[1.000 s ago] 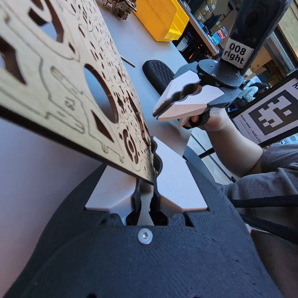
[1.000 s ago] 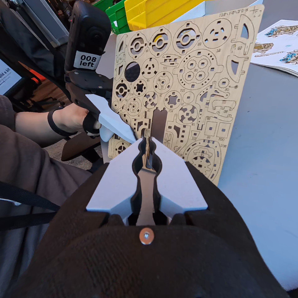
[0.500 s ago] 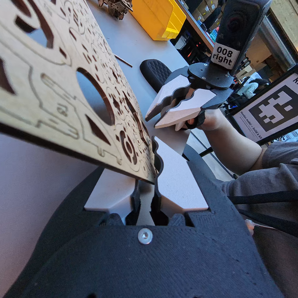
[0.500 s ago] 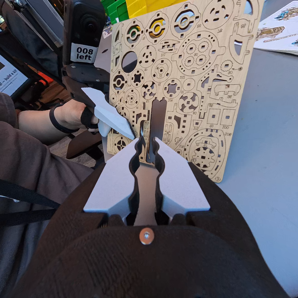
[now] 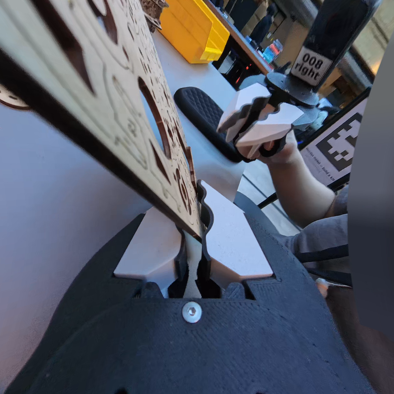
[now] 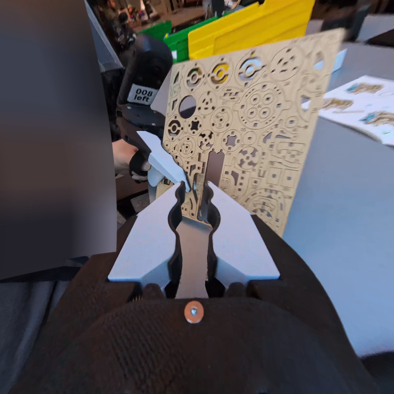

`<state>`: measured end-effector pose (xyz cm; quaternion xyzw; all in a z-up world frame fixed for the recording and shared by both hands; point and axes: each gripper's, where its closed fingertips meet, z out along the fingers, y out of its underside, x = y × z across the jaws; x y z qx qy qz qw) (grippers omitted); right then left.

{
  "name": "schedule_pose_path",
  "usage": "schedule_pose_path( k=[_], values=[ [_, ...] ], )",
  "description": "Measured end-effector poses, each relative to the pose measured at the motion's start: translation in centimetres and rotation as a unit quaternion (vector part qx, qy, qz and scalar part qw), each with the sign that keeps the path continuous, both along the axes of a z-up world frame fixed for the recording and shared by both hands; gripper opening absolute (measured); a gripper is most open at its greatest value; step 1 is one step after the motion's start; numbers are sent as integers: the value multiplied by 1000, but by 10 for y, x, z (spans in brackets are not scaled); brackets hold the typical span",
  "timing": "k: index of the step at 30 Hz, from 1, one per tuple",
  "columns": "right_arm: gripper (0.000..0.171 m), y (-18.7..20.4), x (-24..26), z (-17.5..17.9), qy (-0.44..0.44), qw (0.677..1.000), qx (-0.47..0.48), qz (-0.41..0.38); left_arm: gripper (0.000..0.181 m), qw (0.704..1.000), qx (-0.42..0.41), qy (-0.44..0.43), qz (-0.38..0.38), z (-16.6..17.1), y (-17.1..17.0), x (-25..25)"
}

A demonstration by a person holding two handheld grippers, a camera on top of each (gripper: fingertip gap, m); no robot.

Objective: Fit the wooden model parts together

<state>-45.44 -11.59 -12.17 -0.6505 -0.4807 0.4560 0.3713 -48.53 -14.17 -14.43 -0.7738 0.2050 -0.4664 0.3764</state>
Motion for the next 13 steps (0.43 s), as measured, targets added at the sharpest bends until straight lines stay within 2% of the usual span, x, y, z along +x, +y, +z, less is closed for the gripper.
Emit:
schedule_pose_path(
  k=[4,8,11,13],
  values=[
    [16,22,40,35,78,994,33,-75,0,994,-36,-105,-5,22,2,-10],
    [11,15,56,46,140,988,33,-52,0,965,-89,-247,-27,56,7,-28],
    [11,16,42,42,147,988,-22,-48,0,960,-86,-265,-35,69,11,-34],
    [12,12,21,48,178,981,-81,-13,0,962,-76,-259,-48,77,10,-30]
  ],
)
